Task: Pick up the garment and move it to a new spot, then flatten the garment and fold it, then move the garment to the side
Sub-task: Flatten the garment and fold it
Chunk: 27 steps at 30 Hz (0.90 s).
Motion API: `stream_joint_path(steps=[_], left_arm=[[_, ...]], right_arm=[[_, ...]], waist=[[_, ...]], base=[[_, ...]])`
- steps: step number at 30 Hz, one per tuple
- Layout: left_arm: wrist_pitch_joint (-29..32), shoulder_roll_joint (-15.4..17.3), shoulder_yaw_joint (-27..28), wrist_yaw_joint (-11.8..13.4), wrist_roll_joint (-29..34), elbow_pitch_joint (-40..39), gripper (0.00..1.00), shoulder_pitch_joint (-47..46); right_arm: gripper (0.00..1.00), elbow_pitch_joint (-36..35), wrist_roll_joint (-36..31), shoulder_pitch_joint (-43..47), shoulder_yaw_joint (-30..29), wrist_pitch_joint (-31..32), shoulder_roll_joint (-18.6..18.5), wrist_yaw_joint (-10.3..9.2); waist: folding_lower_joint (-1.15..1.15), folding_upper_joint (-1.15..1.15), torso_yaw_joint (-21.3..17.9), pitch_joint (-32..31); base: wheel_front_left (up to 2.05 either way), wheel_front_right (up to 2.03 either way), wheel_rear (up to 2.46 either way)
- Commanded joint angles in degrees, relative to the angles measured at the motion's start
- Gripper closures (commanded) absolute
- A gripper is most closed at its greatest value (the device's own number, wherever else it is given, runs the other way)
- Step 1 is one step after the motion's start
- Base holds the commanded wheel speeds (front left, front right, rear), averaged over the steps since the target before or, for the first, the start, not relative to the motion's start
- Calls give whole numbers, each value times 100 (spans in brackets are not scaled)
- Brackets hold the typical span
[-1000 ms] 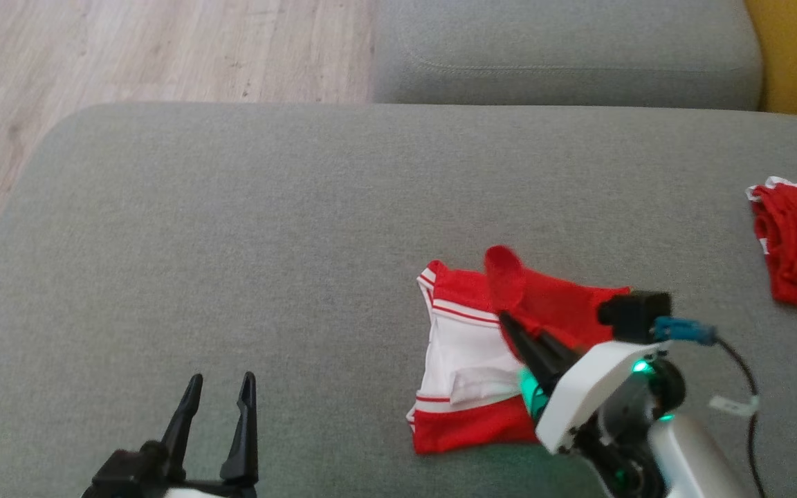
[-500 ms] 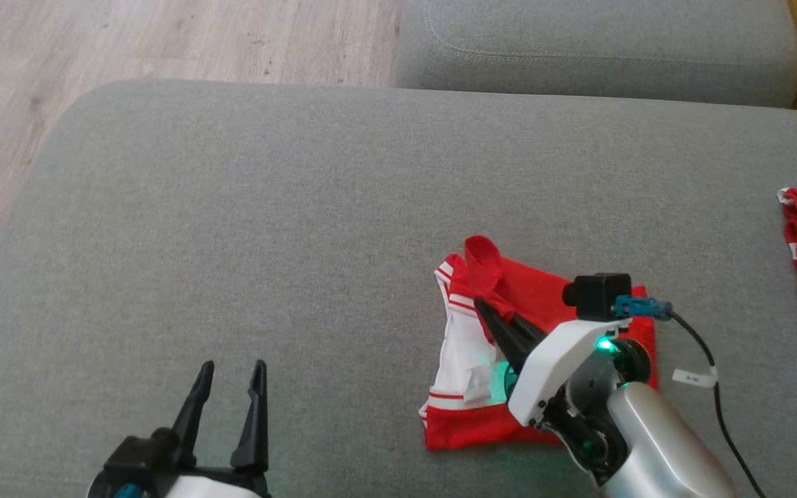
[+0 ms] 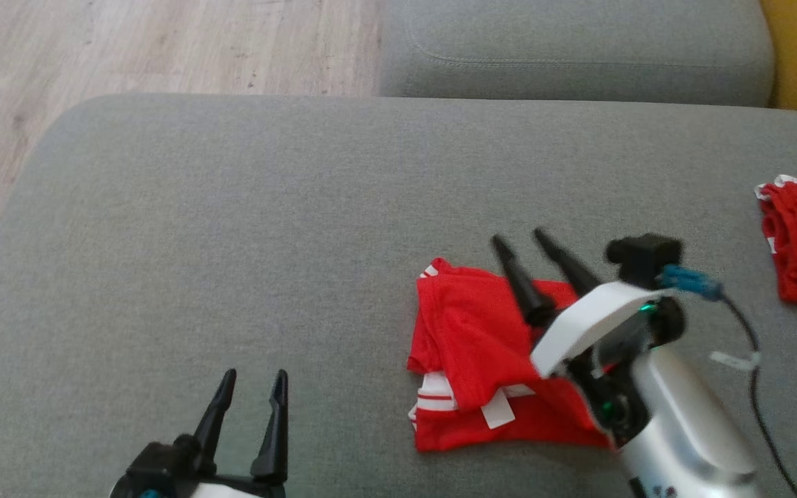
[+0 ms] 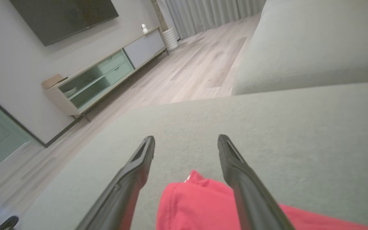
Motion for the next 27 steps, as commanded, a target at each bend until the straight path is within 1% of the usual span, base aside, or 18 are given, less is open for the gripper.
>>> stream_joint_path(steps=[1,7,12,16,19,22,27], left_arm=[[-23,3,148,-1,55,-145,0,-341],[-17,-16,91,2,73,-159,0,-361],[-19,-19,65,-7,82,-160,0,-395],[-19,-15,61,-9,76,-151,0,-422],[-21,-10,63,-6,68,-138,0,-439],[-23,-17,51,-5,68,-139,0,-452],[-28,-10,44,3,58,-128,0,-437]], right_arm=[[0,-278,-196,-217,-74,-107,8,39],[0,-767,-1114,47,-778,-131,8,39],[0,-1094,-1778,442,-999,-38,8,39],[0,-1220,-2061,766,-1025,21,8,39],[0,-1174,-2296,963,-1021,-65,8,39],[0,-1130,-2331,1073,-972,-166,8,39],[0,-1076,-2242,1243,-721,-203,8,39]], waist=[[0,0,-31,-6],[0,0,-99,20],[0,0,-102,69],[0,0,-85,101],[0,0,-73,122],[0,0,-52,126],[0,0,-32,132]], base=[[0,0,0],[0,0,0],[0,0,0],[0,0,0],[0,0,0],[0,0,0],[0,0,0]])
